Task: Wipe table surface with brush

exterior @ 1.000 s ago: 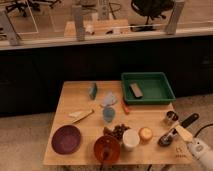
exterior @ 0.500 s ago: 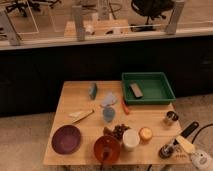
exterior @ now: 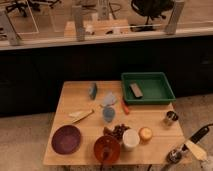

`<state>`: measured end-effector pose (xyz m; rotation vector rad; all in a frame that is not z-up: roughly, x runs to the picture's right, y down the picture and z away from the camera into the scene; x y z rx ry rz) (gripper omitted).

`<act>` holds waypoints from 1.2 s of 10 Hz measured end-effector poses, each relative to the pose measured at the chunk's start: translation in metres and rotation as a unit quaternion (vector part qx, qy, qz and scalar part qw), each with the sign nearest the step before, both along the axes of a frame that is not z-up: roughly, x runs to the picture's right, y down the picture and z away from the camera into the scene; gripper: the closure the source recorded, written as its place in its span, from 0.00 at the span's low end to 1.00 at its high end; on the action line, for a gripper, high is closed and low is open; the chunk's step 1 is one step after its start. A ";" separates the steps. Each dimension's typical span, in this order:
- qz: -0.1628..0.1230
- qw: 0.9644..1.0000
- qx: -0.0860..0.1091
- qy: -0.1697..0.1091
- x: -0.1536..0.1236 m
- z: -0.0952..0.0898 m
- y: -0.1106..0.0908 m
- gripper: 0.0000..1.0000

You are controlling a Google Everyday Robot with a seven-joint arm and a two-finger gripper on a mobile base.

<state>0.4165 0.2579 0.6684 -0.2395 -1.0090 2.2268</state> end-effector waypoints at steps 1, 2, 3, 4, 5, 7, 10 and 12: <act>0.004 1.000 0.006 0.007 0.009 0.005 -0.007 1.00; 0.009 1.000 0.013 0.015 0.017 0.014 -0.018 1.00; 0.016 0.999 0.021 0.025 0.025 0.028 -0.031 1.00; 0.018 0.999 0.024 0.028 0.027 0.038 -0.039 1.00; 0.019 0.999 0.028 0.031 0.027 0.048 -0.044 1.00; 0.014 0.999 0.030 0.028 0.014 0.057 -0.043 1.00; -0.007 1.000 0.026 0.004 -0.031 0.059 -0.032 1.00; -0.023 0.999 0.023 -0.017 -0.051 0.052 -0.021 1.00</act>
